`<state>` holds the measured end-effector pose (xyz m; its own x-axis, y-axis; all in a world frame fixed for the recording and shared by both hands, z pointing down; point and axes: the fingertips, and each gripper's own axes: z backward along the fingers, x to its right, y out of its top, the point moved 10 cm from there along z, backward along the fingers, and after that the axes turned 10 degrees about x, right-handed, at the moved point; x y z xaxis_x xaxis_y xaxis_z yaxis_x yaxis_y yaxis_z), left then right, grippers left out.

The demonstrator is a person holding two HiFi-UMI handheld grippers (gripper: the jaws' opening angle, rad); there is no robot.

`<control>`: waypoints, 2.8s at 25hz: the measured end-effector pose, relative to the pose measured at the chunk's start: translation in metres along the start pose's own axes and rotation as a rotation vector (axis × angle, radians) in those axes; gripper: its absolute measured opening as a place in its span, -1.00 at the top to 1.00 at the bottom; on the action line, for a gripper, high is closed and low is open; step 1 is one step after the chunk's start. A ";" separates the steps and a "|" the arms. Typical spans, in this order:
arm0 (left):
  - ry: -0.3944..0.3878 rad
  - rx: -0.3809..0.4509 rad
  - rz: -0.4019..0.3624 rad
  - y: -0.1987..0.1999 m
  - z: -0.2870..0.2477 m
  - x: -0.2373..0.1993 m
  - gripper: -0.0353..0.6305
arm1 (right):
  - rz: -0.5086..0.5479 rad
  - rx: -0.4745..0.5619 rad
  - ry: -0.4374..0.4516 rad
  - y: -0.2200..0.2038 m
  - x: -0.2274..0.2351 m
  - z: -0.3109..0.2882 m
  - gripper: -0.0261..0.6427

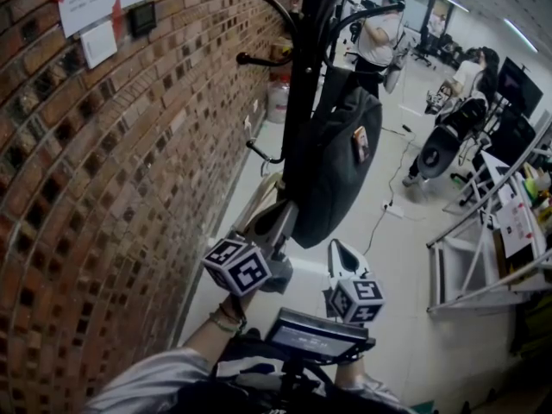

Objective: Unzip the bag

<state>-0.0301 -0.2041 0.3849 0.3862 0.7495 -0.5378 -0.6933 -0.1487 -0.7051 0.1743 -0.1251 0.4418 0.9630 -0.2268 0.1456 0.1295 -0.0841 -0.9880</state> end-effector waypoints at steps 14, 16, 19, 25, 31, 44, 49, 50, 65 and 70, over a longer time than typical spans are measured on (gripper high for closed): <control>0.043 -0.020 0.027 -0.024 0.016 -0.010 0.87 | 0.005 0.003 -0.010 0.004 0.000 0.001 0.95; 0.053 -0.026 0.039 -0.029 0.020 -0.012 0.87 | 0.006 0.000 -0.007 0.002 0.001 0.001 0.95; 0.071 -0.041 0.046 -0.036 0.025 -0.015 0.87 | 0.003 -0.008 -0.003 0.001 0.001 0.001 0.95; 0.092 -0.076 0.019 -0.044 0.032 -0.021 0.87 | 0.000 -0.018 0.003 -0.003 0.001 0.000 0.95; 0.101 -0.093 -0.011 -0.054 0.036 -0.027 0.86 | 0.002 -0.023 0.001 -0.005 0.005 0.001 0.95; 0.126 -0.148 -0.035 -0.075 0.044 -0.041 0.86 | 0.003 -0.036 -0.002 -0.007 0.007 0.001 0.95; 0.136 -0.153 -0.010 -0.079 0.045 -0.042 0.86 | 0.003 -0.035 -0.005 -0.006 0.006 0.000 0.95; 0.136 -0.156 -0.012 -0.080 0.045 -0.043 0.86 | 0.004 -0.034 -0.006 -0.005 0.005 0.000 0.95; 0.185 -0.249 0.003 -0.102 0.051 -0.057 0.86 | -0.008 -0.034 0.006 -0.011 0.005 -0.004 0.95; 0.190 -0.258 -0.003 -0.104 0.049 -0.058 0.86 | 0.008 -0.037 0.006 -0.010 0.007 -0.004 0.95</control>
<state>-0.0106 -0.1999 0.5119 0.5117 0.6196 -0.5952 -0.5244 -0.3235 -0.7876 0.1786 -0.1295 0.4524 0.9625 -0.2333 0.1382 0.1131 -0.1176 -0.9866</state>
